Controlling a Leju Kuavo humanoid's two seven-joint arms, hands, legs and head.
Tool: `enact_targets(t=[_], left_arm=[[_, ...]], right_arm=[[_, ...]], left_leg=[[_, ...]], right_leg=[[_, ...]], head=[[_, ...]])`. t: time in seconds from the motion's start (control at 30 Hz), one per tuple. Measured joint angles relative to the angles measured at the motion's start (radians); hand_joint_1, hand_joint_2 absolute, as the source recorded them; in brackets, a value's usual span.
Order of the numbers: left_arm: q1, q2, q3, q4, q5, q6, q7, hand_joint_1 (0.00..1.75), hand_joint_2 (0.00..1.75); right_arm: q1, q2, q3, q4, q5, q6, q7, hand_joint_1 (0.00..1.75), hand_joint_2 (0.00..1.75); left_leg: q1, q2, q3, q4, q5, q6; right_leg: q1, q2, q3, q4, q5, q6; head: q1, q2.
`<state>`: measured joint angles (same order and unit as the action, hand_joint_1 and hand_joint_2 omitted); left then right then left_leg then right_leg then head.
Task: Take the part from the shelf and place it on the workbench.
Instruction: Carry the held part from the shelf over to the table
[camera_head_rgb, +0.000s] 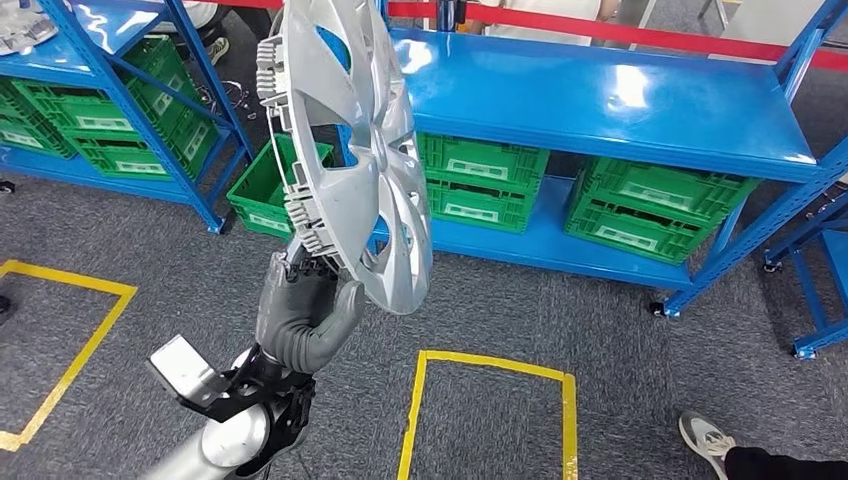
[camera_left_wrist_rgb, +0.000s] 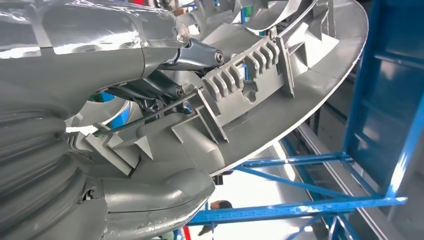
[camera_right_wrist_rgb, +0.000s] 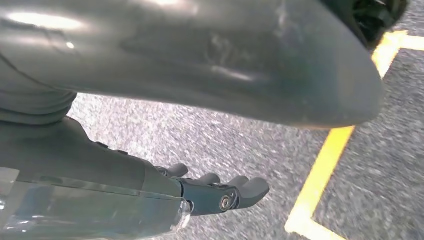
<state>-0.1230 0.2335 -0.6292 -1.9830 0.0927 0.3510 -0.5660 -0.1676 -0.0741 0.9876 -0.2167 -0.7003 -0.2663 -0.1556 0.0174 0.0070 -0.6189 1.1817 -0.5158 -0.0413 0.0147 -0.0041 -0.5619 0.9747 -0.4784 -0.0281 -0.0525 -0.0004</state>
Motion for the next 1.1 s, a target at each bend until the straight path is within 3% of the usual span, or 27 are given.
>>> enact_targets(t=[0.07, 0.1, 0.2, 0.27, 0.33, 0.37, 0.4, 0.43, 0.53, 0.6, 0.67, 0.73, 0.83, 0.9, 0.93, 0.97, 1.03, 1.1], left_arm=[[0.000, 0.000, 0.003, -0.002, 0.000, 0.001, -0.001, 1.75, 1.75], [0.000, 0.000, 0.005, -0.004, 0.000, 0.002, -0.001, 1.75, 1.75], [0.002, 0.000, 0.006, -0.007, -0.001, 0.007, -0.002, 1.75, 1.75], [0.002, 0.000, 0.008, -0.008, -0.001, 0.010, -0.002, 1.75, 1.75], [0.004, 0.000, 0.011, -0.009, -0.001, 0.014, -0.002, 1.75, 1.75], [0.005, 0.000, 0.012, -0.010, -0.001, 0.015, -0.002, 1.75, 1.75], [0.008, 0.000, 0.013, -0.011, -0.001, 0.017, -0.002, 1.75, 1.75], [0.010, 0.000, 0.014, -0.011, -0.001, 0.018, -0.002, 1.75, 1.75], [0.012, 0.000, 0.016, -0.014, -0.003, 0.019, -0.001, 1.75, 1.75], [0.013, 0.000, 0.018, -0.017, -0.006, 0.020, -0.001, 1.75, 1.75], [0.014, 0.000, 0.021, -0.019, -0.009, 0.023, -0.001, 1.75, 1.75], [0.016, 0.000, 0.024, -0.021, -0.009, 0.025, 0.000, 1.75, 1.75], [0.018, 0.000, 0.027, -0.023, -0.011, 0.026, 0.000, 1.75, 1.75], [0.023, 0.001, 0.028, -0.022, -0.011, 0.027, 0.002, 1.75, 1.75], [0.025, 0.001, 0.028, -0.022, -0.011, 0.027, 0.003, 1.75, 1.75], [0.026, 0.001, 0.029, -0.022, -0.011, 0.028, 0.004, 1.75, 1.75], [0.026, 0.001, 0.029, -0.022, -0.012, 0.031, 0.006, 1.75, 1.75], [0.026, 0.001, 0.029, -0.024, -0.012, 0.032, 0.007, 1.75, 1.75]], right_arm=[[0.001, 0.000, 0.000, 0.000, 0.000, 0.000, 0.000, 0.00, 0.00], [0.001, 0.000, 0.000, 0.000, 0.000, 0.000, 0.000, 0.00, 0.00], [0.003, -0.004, 0.000, 0.000, 0.000, -0.001, -0.001, 0.00, 0.00], [0.003, -0.007, 0.000, 0.000, 0.001, -0.001, -0.002, 0.00, 0.00], [0.003, -0.006, 0.000, -0.001, 0.002, 0.000, -0.003, 0.00, 0.00], [0.004, -0.006, 0.000, -0.001, 0.002, 0.000, -0.003, 0.00, 0.00], [0.005, -0.006, 0.000, -0.001, 0.002, 0.000, -0.003, 0.00, 0.00], [0.005, -0.006, 0.000, -0.001, 0.002, 0.000, -0.003, 0.00, 0.00], [0.006, -0.008, 0.000, -0.001, 0.005, 0.000, -0.004, 0.00, 0.00], [0.005, -0.010, 0.000, -0.001, 0.007, -0.001, -0.007, 0.00, 0.00], [0.004, -0.010, 0.000, -0.001, 0.007, -0.001, -0.009, 0.00, 0.00], [0.004, -0.009, 0.000, -0.001, 0.008, -0.001, -0.010, 0.00, 0.00], [0.007, -0.009, 0.000, -0.001, 0.007, -0.001, -0.010, 0.00, 0.00], [0.008, -0.009, 0.000, -0.001, 0.007, -0.001, -0.010, 0.00, 0.00], [0.008, -0.009, 0.000, -0.001, 0.007, -0.001, -0.010, 0.00, 0.00], [0.008, -0.008, 0.000, -0.002, 0.007, -0.001, -0.011, 0.00, 0.00], [0.008, -0.007, 0.000, -0.002, 0.007, 0.000, -0.011, 0.00, 0.00], [0.008, -0.007, 0.000, -0.002, 0.007, 0.000, -0.012, 0.00, 0.00]], left_leg=[[-0.003, 0.010, 0.077, -0.112, -0.010, 0.008], [-0.004, 0.012, 0.093, -0.142, -0.024, 0.014], [-0.001, 0.004, 0.088, -0.160, -0.027, 0.040], [0.004, -0.001, 0.079, -0.163, -0.016, 0.053], [0.004, -0.006, 0.069, -0.162, -0.007, 0.058], [0.003, -0.009, 0.065, -0.161, -0.004, 0.057], [0.003, -0.012, 0.061, -0.161, 0.000, 0.056], [0.003, -0.015, 0.059, -0.161, 0.003, 0.055], [0.001, -0.024, 0.057, -0.161, 0.008, 0.047], [0.001, -0.028, 0.050, -0.161, 0.014, 0.037], [0.001, -0.030, 0.043, -0.162, 0.020, 0.024], [0.000, -0.023, 0.032, -0.143, 0.001, 0.016], [0.001, -0.010, -0.037, 0.009, -0.091, 0.011], [0.001, -0.009, -0.074, 0.096, -0.117, 0.007], [0.001, -0.007, -0.069, 0.092, -0.103, 0.007], [0.001, -0.003, -0.046, 0.051, -0.074, 0.008], [-0.002, 0.016, 0.021, -0.073, -0.019, 0.013], [-0.006, 0.030, 0.053, -0.140, -0.005, 0.022]], right_leg=[[0.003, -0.001, -0.020, 0.024, 0.001, 0.007], [0.004, -0.002, -0.028, 0.033, 0.002, 0.012], [0.005, -0.005, -0.044, 0.050, -0.001, 0.030], [-0.001, -0.002, -0.069, 0.115, -0.050, 0.046], [-0.010, -0.001, -0.113, 0.239, -0.122, 0.060], [-0.013, -0.001, -0.128, 0.290, -0.143, 0.064], [-0.015, -0.001, -0.130, 0.312, -0.146, 0.065], [-0.016, 0.000, -0.115, 0.296, -0.131, 0.064], [-0.014, 0.014, -0.011, 0.107, -0.046, 0.047], [-0.011, 0.022, 0.023, 0.035, -0.032, 0.034], [-0.010, 0.019, 0.024, 0.023, -0.033, 0.025], [-0.013, 0.011, 0.025, 0.008, -0.024, 0.015], [-0.011, -0.001, 0.021, 0.001, -0.014, 0.005], [-0.008, -0.007, 0.015, 0.006, -0.013, 0.004], [-0.006, -0.009, 0.012, 0.010, -0.013, 0.004], [-0.006, -0.010, 0.010, 0.014, -0.015, 0.005], [-0.003, -0.012, 0.006, 0.028, -0.020, 0.010], [0.002, -0.017, 0.000, 0.038, -0.024, 0.019]], head=[[0.000, 0.000], [0.000, 0.000], [0.000, 0.000], [0.003, 0.000], [0.005, 0.000], [0.005, 0.000], [0.005, 0.000], [0.005, 0.000], [0.005, 0.000], [0.005, 0.000], [0.004, 0.000], [0.002, 0.000], [-0.001, 0.000], [0.000, 0.000], [-0.001, 0.000], [-0.001, 0.000], [-0.001, 0.000], [0.000, 0.000]])
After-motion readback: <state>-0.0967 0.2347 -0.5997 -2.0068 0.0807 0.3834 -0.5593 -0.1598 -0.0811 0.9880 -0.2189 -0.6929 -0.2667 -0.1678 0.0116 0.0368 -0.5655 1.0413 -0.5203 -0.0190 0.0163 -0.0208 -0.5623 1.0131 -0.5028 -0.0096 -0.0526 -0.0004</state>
